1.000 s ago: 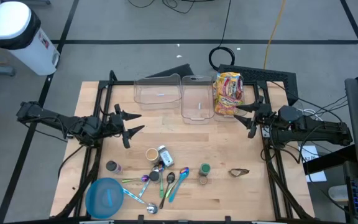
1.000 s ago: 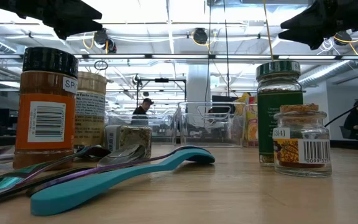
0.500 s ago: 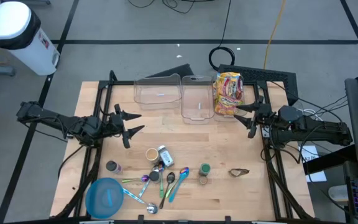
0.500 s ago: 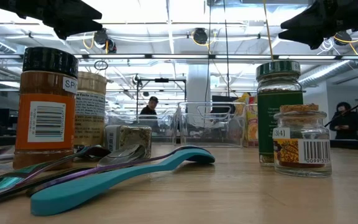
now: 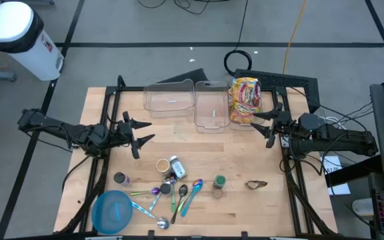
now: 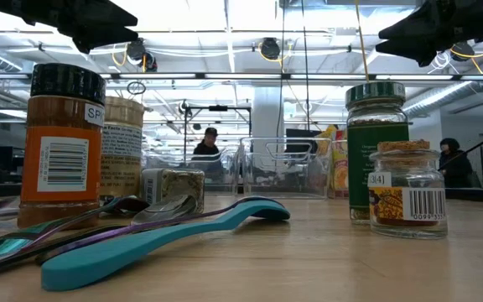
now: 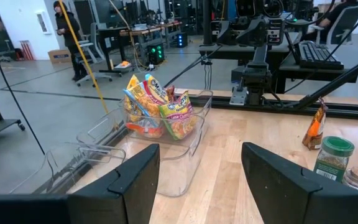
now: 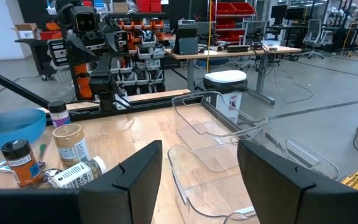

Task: Pick & Place Food Item
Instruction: Put the orange seasoning pack into the left transparent bin

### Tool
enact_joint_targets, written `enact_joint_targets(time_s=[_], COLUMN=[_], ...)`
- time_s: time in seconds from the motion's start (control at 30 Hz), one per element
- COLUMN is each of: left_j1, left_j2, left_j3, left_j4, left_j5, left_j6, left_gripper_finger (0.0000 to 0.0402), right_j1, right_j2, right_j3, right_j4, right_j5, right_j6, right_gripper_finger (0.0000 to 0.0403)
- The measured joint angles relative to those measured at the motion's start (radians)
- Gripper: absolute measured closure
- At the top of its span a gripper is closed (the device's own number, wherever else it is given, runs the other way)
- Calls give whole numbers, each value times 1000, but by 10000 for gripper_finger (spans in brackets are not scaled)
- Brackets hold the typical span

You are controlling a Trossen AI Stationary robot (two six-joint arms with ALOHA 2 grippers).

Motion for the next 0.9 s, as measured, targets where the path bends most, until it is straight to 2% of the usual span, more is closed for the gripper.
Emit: enact_joint_targets(time_s=[0.13,0.33,0.53,0.63,0.7,0.77,0.8,0.87,0.9], left_j1=[0,0,0,0,0,0,0,0,0], left_j2=[0,0,0,0,0,0,0,0,0], left_j3=[0,0,0,0,0,0,0,0,0], left_j4=[0,0,0,0,0,0,0,0,0], left_j5=[0,0,0,0,0,0,0,0,0], left_j6=[0,0,0,0,0,0,0,0,0], left_gripper_finger=[167,167,167,167,167,167,167,167,167], right_j1=[0,31,188,288,356,419,446,497,524], right_j2=[10,101,259,346,397,434,447,459,459], right_j3=[-1,-17,-28,-29,-29,-29,-29,-29,-29], right_j4=[17,206,301,397,490,548,566,571,559], right_j5=[-44,-417,-551,-718,-818,-834,-808,-662,-549], right_j6=[12,9,-179,-310,-322,-287,-276,-284,-299], right_gripper_finger=[202,202,202,202,202,202,202,202,202])
